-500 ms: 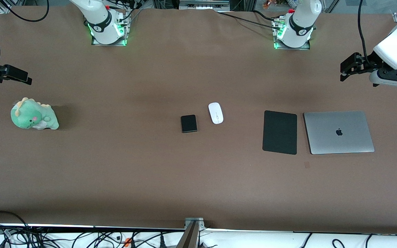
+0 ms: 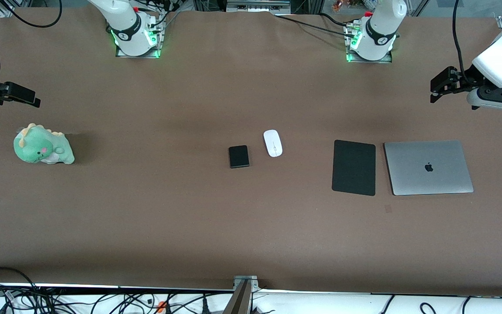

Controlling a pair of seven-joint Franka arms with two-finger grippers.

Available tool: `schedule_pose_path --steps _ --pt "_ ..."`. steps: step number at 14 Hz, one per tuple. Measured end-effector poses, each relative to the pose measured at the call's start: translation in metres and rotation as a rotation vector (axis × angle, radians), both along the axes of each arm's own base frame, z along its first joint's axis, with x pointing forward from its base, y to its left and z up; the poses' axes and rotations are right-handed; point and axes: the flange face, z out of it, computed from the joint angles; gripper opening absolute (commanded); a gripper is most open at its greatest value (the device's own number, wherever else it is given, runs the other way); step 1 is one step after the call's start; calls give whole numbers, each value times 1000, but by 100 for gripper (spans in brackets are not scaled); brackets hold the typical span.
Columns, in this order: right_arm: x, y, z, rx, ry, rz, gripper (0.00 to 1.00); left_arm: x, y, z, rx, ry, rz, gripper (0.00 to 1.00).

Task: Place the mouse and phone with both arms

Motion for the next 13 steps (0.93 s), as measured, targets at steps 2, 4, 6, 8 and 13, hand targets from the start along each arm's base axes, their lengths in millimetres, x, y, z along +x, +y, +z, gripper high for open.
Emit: schedule_pose_path --steps 2,4,6,8,13 --pt "0 0 0 0 0 0 100 0 0 0 0 4 0 100" --pt "0 0 0 0 0 0 100 -1 0 -1 1 8 0 100" --pt "0 0 0 0 0 1 100 -2 0 -2 2 21 0 100" --pt "0 1 0 0 0 2 100 -3 -2 -7 4 51 -3 100" --pt "1 1 -4 0 9 3 100 10 -3 -45 3 146 -11 100"
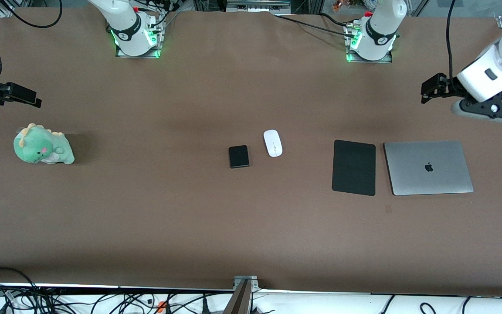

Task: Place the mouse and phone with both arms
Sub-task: 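Reach the left gripper to the white mouse while the right gripper reaches the phone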

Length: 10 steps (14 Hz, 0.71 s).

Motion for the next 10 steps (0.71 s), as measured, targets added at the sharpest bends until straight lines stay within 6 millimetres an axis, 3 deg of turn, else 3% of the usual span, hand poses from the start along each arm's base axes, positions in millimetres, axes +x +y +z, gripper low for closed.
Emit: schedule_pose_path --steps 2,4,7,9,10 --pt "0 2 -2 1 11 3 100 11 -8 -31 -5 57 -17 100" --pt "-1 10 -4 6 28 18 100 24 -32 -69 -14 109 -50 100" --pt "6 48 -23 33 61 71 100 47 -62 -120 -45 109 -28 100" --pt "19 79 -49 65 88 87 100 55 -99 -146 -56 91 37 100" --pt "26 92 -65 80 98 91 100 54 -127 -158 -48 80 79 100"
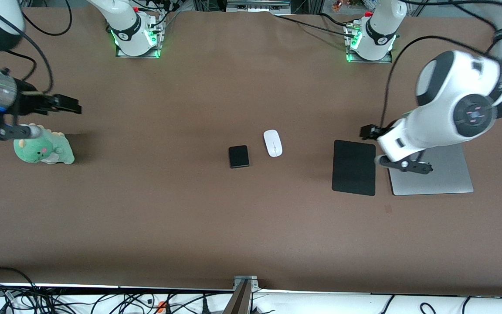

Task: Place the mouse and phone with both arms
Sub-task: 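Reach the left gripper to the white mouse while the right gripper reaches the phone, then grasp the white mouse with the left gripper while the right gripper grasps the phone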

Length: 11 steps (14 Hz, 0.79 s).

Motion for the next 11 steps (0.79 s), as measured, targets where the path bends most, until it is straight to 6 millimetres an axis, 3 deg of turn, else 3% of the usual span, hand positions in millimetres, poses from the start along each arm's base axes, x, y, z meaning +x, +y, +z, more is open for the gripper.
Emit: schedule_pose_path --steps 3,6,9,11 --pt "18 32 -47 24 16 10 100 -9 -78 -43 17 -21 88 100" --pt "29 70 -85 5 19 -28 100 -17 -118 -104 -10 -87 190 100" --pt "28 124 -109 -32 18 -123 100 -56 -164 -165 -25 -116 252 100" --pt "24 160 -119 -49 0 -174 100 -82 -188 -195 -29 -116 262 100"
